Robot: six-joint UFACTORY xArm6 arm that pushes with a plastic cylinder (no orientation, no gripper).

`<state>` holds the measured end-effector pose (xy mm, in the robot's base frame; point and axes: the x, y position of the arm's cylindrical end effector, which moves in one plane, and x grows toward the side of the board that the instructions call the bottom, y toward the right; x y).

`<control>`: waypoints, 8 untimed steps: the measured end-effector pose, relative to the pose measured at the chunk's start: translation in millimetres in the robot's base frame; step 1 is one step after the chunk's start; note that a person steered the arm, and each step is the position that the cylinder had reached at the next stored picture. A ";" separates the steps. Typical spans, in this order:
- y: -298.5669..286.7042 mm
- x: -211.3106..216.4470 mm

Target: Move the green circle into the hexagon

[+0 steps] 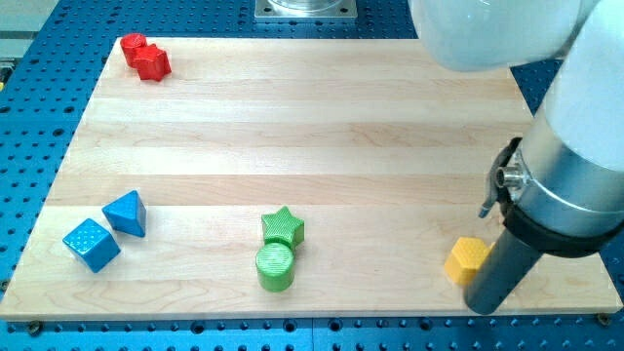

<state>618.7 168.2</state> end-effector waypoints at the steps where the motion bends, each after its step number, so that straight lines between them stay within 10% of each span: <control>1: -14.3 0.1; 8: -235.2 -32.2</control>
<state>586.5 -67.0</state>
